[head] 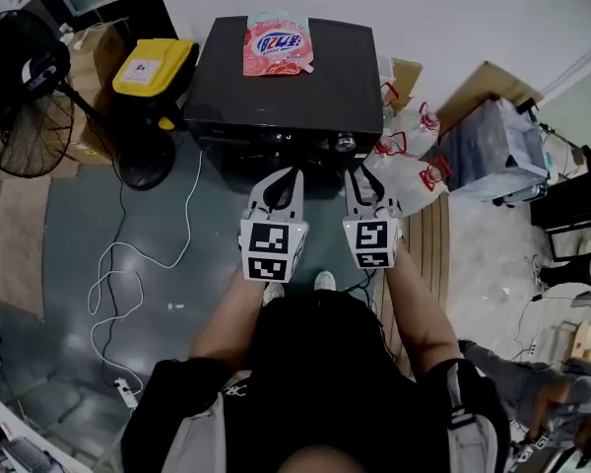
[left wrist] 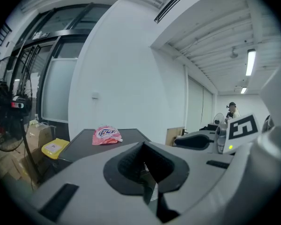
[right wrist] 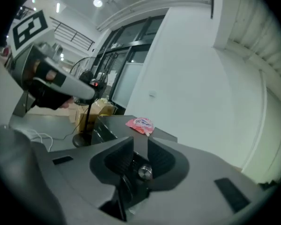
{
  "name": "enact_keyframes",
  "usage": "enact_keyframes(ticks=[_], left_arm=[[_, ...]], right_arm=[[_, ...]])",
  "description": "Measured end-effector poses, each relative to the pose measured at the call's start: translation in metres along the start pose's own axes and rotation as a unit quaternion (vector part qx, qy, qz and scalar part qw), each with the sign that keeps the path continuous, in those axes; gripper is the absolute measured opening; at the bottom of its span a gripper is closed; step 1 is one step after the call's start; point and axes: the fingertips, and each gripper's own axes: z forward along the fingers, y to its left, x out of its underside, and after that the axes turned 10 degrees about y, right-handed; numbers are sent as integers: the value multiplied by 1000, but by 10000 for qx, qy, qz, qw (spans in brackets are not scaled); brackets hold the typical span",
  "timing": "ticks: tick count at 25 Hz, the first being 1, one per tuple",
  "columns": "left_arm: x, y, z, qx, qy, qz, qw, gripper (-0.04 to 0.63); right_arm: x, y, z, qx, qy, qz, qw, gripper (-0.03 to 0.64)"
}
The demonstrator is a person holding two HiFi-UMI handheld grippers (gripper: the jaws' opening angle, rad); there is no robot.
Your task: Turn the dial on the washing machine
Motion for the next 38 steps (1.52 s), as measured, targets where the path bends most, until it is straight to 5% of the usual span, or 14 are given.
enact_keyframes(ticks=[6, 12, 16, 20, 27, 35, 38], left_arm=[[16, -2, 11, -192, 195, -233, 9994, 9], [40, -1, 21, -472, 461, -404, 9970, 9], [55, 0, 24, -666, 620, -579, 9942, 9], [67, 1, 26, -848, 747, -723, 9910, 9], [88, 7, 18, -1171, 889, -946, 9846, 9], [99, 9, 11, -1454, 886, -1146, 9787, 9], [104, 7, 8, -1544, 920, -1205, 9763, 9]], right_arm=[[47, -3, 47, 243, 556, -1473, 9872, 119], [96, 12, 95, 128, 686, -2848, 9560, 166], [124, 22, 121, 206, 683, -3808, 9219, 201], [147, 20, 148, 167, 659, -4793, 8750, 224], [169, 10, 190, 225, 655, -5849, 8082, 239], [181, 7, 218, 425, 687, -6319, 7708, 256], [179, 16, 215, 106, 697, -6076, 7911, 281]])
